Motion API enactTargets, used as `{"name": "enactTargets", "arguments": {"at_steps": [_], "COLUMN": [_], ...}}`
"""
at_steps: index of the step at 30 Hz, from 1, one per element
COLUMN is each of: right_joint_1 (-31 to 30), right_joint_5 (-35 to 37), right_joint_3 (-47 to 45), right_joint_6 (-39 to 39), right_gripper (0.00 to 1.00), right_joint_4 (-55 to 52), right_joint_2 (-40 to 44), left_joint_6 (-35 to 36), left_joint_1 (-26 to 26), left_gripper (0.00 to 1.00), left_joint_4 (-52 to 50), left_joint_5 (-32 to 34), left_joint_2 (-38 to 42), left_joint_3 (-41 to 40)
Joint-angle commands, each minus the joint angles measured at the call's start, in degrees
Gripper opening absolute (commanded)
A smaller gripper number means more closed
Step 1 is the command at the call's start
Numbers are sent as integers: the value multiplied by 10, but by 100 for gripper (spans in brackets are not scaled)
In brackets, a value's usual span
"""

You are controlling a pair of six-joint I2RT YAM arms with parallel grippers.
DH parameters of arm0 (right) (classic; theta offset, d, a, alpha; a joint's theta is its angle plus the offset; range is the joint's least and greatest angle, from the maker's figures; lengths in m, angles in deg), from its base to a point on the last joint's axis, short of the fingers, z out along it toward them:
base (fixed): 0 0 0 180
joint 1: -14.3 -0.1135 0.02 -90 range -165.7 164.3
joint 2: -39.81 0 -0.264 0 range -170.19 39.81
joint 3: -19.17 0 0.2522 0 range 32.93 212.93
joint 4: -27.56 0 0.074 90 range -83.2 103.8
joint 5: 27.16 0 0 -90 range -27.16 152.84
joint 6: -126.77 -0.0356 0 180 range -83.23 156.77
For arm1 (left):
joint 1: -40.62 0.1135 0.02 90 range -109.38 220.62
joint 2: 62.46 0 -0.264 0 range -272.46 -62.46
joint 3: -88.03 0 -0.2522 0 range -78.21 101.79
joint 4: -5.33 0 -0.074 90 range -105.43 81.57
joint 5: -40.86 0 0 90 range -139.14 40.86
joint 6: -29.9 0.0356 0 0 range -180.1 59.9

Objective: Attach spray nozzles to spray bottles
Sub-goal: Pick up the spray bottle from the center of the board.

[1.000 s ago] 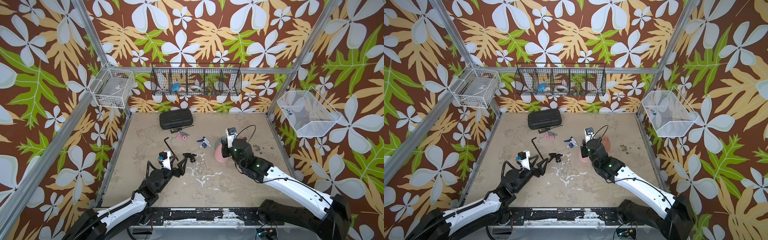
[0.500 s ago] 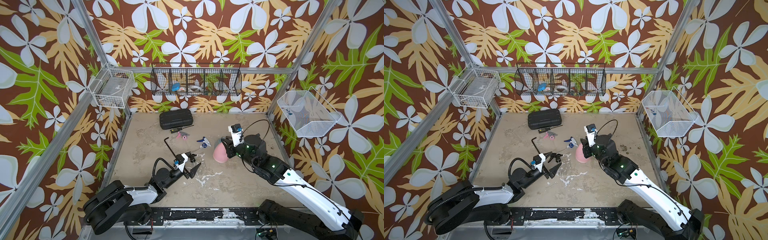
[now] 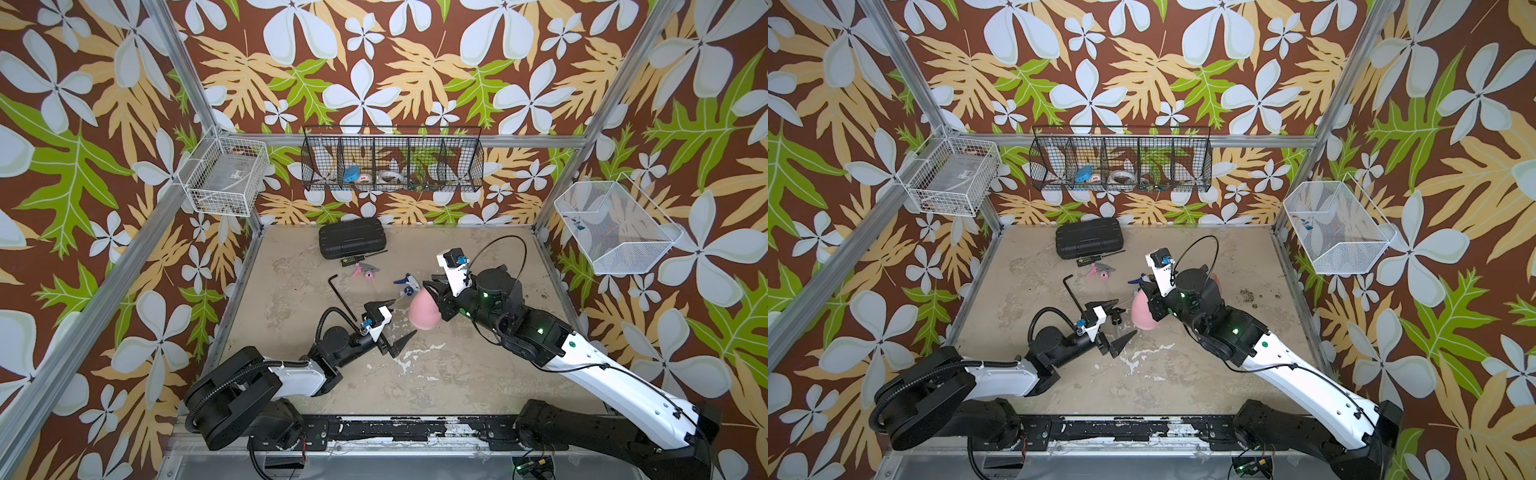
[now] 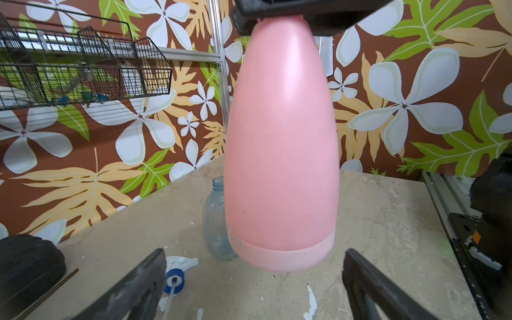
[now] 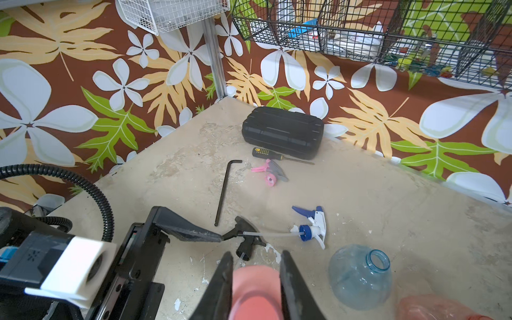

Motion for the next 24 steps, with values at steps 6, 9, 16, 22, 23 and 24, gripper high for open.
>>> {"name": "enactTargets", "arguments": {"at_steps": [6,9,16,22,23,24], "right_joint_1": [-10,-14,-26,-29,-30,-32], "right_joint_5": [-8,-18,-24,-34,-35,-35], "right_joint_3": [13,13,8,7,9,10], "right_joint_6": [9,9,12,7,7,7], "right_gripper": [8,8,7,5,5,6], "right_joint_4": [25,30,35,47,48,48], "right_joint_2": [-14,-18,-27,-33,-35,-37], "left_joint_6": [-28,-24,-27,-26,-27,-29], "left_joint_1": [-2,-3,-2,-2,-2,-2], "left_gripper": [100,100,97,97,97,98], "left_joint_4": [9,12,33,29,30,30], "left_joint_5": [-63,-63,-51,-49,-48,-47], "left_joint_2": [-25,-39,-40,-37,-37,-38], "left_joint_3": [17,20,13,14,14,14]}}
